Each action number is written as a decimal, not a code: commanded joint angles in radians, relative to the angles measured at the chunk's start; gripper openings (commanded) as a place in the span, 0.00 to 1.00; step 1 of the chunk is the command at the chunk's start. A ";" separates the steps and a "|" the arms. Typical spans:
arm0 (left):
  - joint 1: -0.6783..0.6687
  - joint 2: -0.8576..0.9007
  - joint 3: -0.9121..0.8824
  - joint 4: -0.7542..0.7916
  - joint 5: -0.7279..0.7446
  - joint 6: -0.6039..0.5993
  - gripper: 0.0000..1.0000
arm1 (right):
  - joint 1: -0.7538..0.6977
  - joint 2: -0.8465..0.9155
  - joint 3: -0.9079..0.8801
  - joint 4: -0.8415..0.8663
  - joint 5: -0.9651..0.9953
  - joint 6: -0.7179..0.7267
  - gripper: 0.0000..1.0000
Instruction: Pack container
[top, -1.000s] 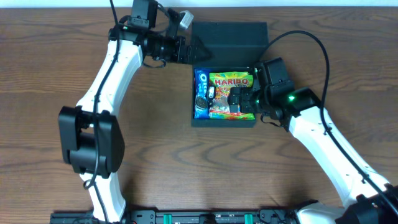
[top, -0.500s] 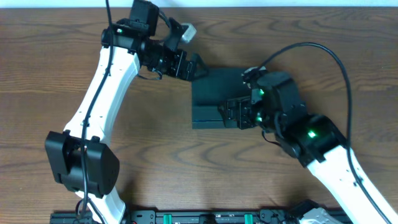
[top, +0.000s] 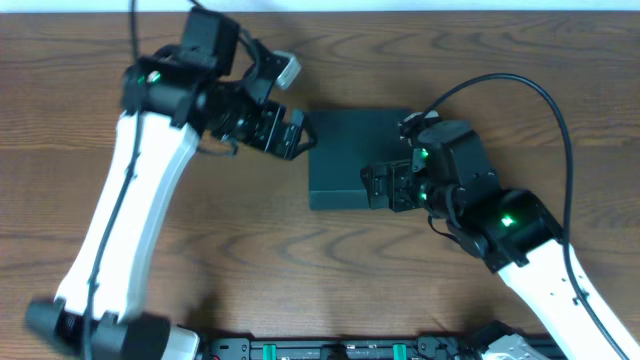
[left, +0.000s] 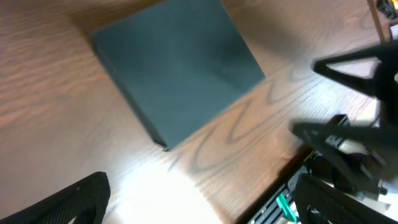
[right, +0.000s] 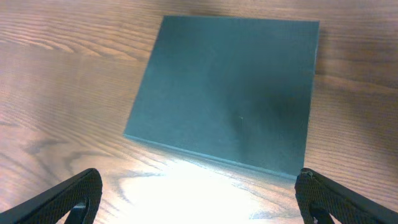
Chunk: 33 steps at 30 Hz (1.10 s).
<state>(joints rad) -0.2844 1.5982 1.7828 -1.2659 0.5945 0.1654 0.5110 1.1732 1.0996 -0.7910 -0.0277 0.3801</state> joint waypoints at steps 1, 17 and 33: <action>0.002 -0.076 0.005 -0.053 -0.099 0.010 0.96 | 0.010 0.059 -0.002 0.017 0.027 0.009 0.99; -0.060 -0.397 -0.662 0.211 -0.291 -0.260 0.96 | 0.033 0.331 -0.002 0.180 0.119 0.043 0.99; -0.588 -0.416 -0.820 0.339 -0.608 -0.620 0.96 | 0.033 0.444 -0.002 0.168 0.155 0.080 0.99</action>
<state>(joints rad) -0.8162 1.1931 0.9638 -0.9298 0.1040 -0.3691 0.5346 1.6028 1.0981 -0.6155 0.1112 0.4374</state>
